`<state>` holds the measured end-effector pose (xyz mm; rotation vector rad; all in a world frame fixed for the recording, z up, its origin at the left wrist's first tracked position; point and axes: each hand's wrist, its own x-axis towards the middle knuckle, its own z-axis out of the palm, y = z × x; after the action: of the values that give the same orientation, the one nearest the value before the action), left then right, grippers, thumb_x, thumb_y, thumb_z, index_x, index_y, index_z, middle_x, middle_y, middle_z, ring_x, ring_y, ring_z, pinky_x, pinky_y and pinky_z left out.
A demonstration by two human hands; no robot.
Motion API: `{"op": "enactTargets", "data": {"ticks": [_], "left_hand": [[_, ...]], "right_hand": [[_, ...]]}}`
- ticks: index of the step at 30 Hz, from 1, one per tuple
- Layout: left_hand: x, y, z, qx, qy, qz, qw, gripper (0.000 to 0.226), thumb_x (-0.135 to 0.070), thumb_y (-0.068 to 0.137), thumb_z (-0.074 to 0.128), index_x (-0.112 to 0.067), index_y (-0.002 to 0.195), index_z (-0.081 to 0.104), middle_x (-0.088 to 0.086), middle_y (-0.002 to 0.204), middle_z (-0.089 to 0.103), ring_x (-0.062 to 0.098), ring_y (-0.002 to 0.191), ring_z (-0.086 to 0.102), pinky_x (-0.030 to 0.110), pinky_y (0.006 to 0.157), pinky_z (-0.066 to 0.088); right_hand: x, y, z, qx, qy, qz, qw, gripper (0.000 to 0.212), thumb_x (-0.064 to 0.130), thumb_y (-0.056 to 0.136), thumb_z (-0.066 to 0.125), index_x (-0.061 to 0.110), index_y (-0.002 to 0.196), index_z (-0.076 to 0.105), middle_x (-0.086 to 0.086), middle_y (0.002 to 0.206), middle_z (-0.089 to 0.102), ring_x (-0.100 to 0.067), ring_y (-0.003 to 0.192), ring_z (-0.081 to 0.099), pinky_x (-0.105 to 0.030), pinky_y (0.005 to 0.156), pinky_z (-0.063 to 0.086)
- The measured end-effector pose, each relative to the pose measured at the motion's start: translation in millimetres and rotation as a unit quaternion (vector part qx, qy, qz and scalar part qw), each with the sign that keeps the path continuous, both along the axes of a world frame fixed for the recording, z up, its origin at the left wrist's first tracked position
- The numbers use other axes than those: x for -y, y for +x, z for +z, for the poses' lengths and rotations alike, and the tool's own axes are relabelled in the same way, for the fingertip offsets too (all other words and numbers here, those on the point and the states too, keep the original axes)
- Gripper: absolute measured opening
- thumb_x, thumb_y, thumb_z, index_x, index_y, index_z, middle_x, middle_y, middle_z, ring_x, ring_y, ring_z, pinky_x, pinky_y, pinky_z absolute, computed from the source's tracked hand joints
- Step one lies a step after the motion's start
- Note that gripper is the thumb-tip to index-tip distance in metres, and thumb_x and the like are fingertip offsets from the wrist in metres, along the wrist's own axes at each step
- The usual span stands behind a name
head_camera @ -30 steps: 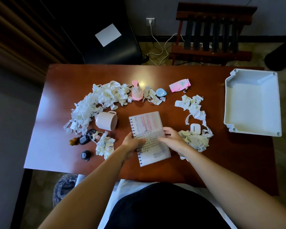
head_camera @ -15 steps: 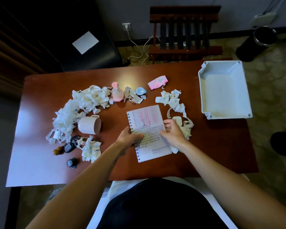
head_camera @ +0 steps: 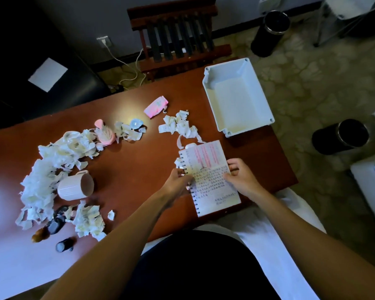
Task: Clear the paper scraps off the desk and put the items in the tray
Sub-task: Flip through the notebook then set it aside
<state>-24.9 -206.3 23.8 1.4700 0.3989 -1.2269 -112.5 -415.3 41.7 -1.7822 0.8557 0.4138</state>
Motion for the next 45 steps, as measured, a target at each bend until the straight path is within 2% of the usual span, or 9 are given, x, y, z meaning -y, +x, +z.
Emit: {"op": "enactTargets", "data": {"ticks": [5, 11, 17, 21, 26, 29, 35, 41, 45], "left_hand": [[40, -18, -4, -0.015, 0.005, -0.031, 0.999, 0.026, -0.014, 0.099, 0.054, -0.008, 0.124, 0.048, 0.012, 0.120, 0.064, 0.022, 0.104, 0.065, 0.042, 0.086, 0.057], [78, -27, -1, -0.050, -0.009, -0.074, 0.996, 0.030, -0.014, 0.100, 0.051, -0.014, 0.130, 0.048, 0.003, 0.120, 0.066, 0.022, 0.114, 0.062, 0.048, 0.106, 0.044], [111, -34, -2, -0.093, -0.008, -0.085, 0.992, 0.037, -0.013, 0.100, 0.048, -0.016, 0.137, 0.045, 0.001, 0.129, 0.062, 0.022, 0.123, 0.054, 0.050, 0.112, 0.032], [132, -31, 1, -0.118, -0.013, -0.056, 0.991, 0.028, -0.011, 0.100, 0.048, -0.019, 0.127, 0.048, 0.003, 0.130, 0.059, 0.025, 0.124, 0.052, 0.052, 0.108, 0.037], [151, -29, -2, -0.133, -0.024, -0.060, 0.989, 0.022, -0.013, 0.101, 0.046, -0.024, 0.120, 0.049, -0.004, 0.116, 0.061, 0.018, 0.110, 0.054, 0.053, 0.105, 0.039], [161, -27, -6, -0.132, -0.024, -0.062, 0.989, 0.031, -0.012, 0.102, 0.044, -0.023, 0.130, 0.045, -0.010, 0.108, 0.057, 0.013, 0.105, 0.052, 0.053, 0.106, 0.037], [175, -17, -9, -0.132, -0.018, -0.073, 0.988, 0.044, -0.014, 0.101, 0.045, -0.022, 0.144, 0.038, 0.000, 0.148, 0.043, 0.024, 0.142, 0.031, 0.057, 0.111, 0.032], [187, -13, -14, -0.128, -0.013, -0.055, 0.990, 0.042, -0.014, 0.099, 0.049, -0.021, 0.139, 0.037, 0.002, 0.154, 0.035, 0.025, 0.146, 0.026, 0.055, 0.114, 0.029], [191, -16, -16, -0.134, -0.009, -0.050, 0.990, 0.052, -0.015, 0.099, 0.050, -0.018, 0.146, 0.030, 0.002, 0.157, 0.031, 0.026, 0.147, 0.022, 0.055, 0.115, 0.026]], "right_hand": [[33, -35, -5, -0.024, -0.016, -0.041, 0.999, 0.032, 0.009, 0.092, 0.063, 0.024, 0.116, 0.047, 0.007, 0.107, 0.059, -0.008, 0.093, 0.062, -0.021, 0.064, 0.048], [63, -60, -12, -0.039, -0.033, -0.092, 0.994, 0.039, 0.009, 0.094, 0.061, 0.020, 0.129, 0.048, 0.005, 0.113, 0.057, -0.014, 0.099, 0.059, -0.030, 0.077, 0.052], [90, -66, -24, -0.057, -0.046, -0.099, 0.992, 0.043, 0.008, 0.093, 0.062, 0.019, 0.132, 0.047, 0.002, 0.119, 0.058, -0.020, 0.108, 0.059, -0.038, 0.090, 0.053], [107, -64, -29, -0.068, -0.061, -0.098, 0.991, 0.044, 0.010, 0.093, 0.062, 0.020, 0.133, 0.047, 0.002, 0.122, 0.058, -0.020, 0.109, 0.058, -0.038, 0.090, 0.053], [125, -63, -33, -0.070, -0.054, -0.098, 0.991, 0.043, 0.009, 0.092, 0.062, 0.021, 0.132, 0.049, 0.001, 0.123, 0.060, -0.020, 0.109, 0.059, -0.040, 0.089, 0.053], [134, -57, -35, -0.066, -0.055, -0.102, 0.991, 0.044, 0.007, 0.092, 0.062, 0.022, 0.131, 0.051, 0.001, 0.123, 0.061, -0.020, 0.109, 0.060, -0.036, 0.086, 0.053], [143, -44, -38, -0.065, -0.060, -0.087, 0.992, 0.046, 0.006, 0.091, 0.060, 0.021, 0.133, 0.051, 0.001, 0.128, 0.059, -0.019, 0.114, 0.057, -0.033, 0.087, 0.048], [150, -31, -37, -0.059, -0.048, -0.088, 0.993, 0.049, 0.003, 0.090, 0.060, 0.017, 0.135, 0.048, 0.000, 0.128, 0.059, -0.016, 0.110, 0.057, -0.026, 0.079, 0.048], [152, -25, -37, -0.054, -0.044, -0.089, 0.994, 0.049, 0.004, 0.091, 0.061, 0.016, 0.136, 0.047, -0.002, 0.131, 0.058, -0.017, 0.114, 0.057, -0.031, 0.087, 0.050]]}}
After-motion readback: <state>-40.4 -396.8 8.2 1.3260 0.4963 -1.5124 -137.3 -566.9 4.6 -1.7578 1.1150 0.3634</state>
